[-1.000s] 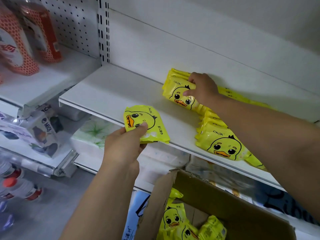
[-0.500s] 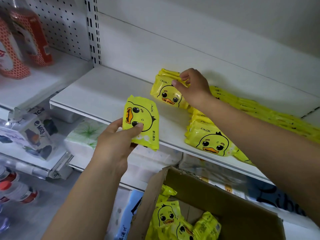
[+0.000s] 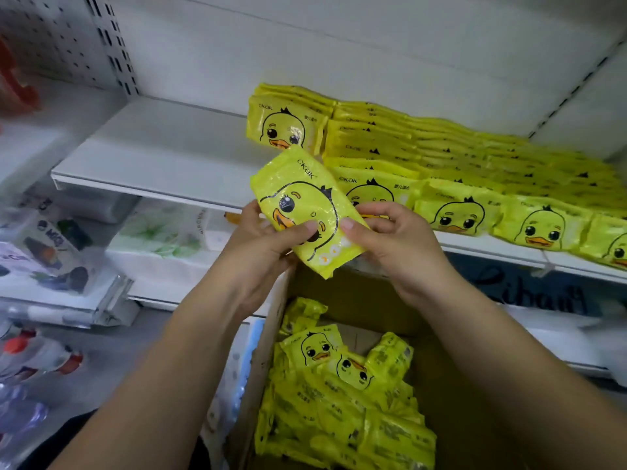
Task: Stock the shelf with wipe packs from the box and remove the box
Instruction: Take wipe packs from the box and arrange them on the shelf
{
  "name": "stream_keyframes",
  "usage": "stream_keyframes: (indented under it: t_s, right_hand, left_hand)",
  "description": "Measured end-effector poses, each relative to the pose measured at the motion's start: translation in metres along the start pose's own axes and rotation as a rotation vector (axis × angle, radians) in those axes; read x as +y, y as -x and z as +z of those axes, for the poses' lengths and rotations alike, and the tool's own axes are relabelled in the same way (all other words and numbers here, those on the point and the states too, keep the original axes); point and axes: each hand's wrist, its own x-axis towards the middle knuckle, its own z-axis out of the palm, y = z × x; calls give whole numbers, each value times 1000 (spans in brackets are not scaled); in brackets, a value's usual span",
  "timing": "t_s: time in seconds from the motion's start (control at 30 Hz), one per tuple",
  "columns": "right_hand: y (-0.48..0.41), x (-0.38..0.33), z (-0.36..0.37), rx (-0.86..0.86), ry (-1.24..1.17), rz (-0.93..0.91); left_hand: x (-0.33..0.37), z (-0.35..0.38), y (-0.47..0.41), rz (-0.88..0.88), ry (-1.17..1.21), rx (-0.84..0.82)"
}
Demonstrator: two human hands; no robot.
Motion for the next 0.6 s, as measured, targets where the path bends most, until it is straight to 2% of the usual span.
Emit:
stream_keyframes:
  t_s: [0.07,0.17,0.3,0.47,0.6]
  right_hand:
    - [8,4,-13,46,-69,17]
    - [17,6,-26,125,-194,58]
    - [21,10,-28,212,-350,144]
    - [22,17,-15,233,-432,248]
    - [20,11,-7,285,-466,210]
  left_hand:
    - [1,-3,5,-27,27,-43]
    - [2,-13,9,-93,62,2]
    - [-5,-10,19,-171,-91,-4]
    - [-1,-2,25,-82,-246,121]
    - [4,3,26,45,-305,246]
